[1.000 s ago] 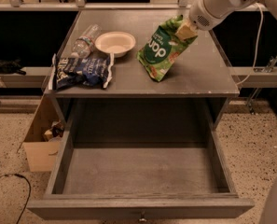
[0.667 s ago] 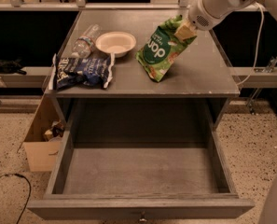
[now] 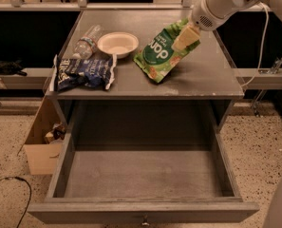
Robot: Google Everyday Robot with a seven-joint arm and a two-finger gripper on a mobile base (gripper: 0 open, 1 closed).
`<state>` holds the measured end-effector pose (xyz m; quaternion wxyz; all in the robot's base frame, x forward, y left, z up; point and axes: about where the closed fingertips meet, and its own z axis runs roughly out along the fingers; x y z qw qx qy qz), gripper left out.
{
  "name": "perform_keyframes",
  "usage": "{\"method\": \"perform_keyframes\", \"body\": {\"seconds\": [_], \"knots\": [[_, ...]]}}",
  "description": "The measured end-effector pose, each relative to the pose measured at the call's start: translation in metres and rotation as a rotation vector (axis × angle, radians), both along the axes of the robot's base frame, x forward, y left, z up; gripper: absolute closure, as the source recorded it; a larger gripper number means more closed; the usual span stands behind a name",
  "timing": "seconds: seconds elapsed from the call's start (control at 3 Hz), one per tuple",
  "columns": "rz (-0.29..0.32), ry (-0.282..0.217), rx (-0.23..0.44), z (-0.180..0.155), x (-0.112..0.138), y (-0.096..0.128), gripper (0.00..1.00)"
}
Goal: Pick green rice chip bag from top drawer and place on counter
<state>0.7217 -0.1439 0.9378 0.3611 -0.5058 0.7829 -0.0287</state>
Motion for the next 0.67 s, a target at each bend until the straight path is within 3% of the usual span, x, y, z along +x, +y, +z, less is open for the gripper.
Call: {"method": "perform_keyframes", "body": {"seconds": [0.67], "knots": [[0.0, 0.0, 0.0, -0.0001, 0.0, 0.0001, 0.0]]}}
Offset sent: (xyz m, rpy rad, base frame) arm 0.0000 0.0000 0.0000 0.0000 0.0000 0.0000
